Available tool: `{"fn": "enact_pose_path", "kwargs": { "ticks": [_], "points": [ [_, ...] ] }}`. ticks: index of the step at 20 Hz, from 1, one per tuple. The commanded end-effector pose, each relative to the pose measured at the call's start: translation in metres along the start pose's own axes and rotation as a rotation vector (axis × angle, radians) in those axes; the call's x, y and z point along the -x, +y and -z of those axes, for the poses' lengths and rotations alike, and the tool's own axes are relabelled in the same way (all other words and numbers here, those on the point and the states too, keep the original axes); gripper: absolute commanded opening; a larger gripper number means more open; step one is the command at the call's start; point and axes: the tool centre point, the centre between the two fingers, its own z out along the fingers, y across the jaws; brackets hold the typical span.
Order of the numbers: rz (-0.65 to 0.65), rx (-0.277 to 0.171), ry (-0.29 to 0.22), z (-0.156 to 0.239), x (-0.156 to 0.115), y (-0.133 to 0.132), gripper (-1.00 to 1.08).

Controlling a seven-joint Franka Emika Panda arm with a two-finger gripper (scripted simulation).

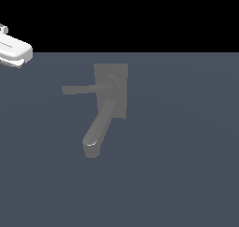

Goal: Turn on the faucet by rotating a designated handle.

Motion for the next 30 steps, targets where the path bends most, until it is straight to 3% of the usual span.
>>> {"fn": "enact_pose_path", "kwargs": {
  "ticks": [1,6,13,30],
  "points": [
    [0.083,-0.027,0.070,0.007,-0.031,-0.035,-1.00],
    [0.205,-0.079,0.172,0.021,-0.071,-0.094,-1.00],
    [0.305,-0.132,0.257,0.037,-0.099,-0.148,-1.00],
    [0.330,-0.188,0.306,0.048,-0.114,-0.181,-1.00]
  ]
}}
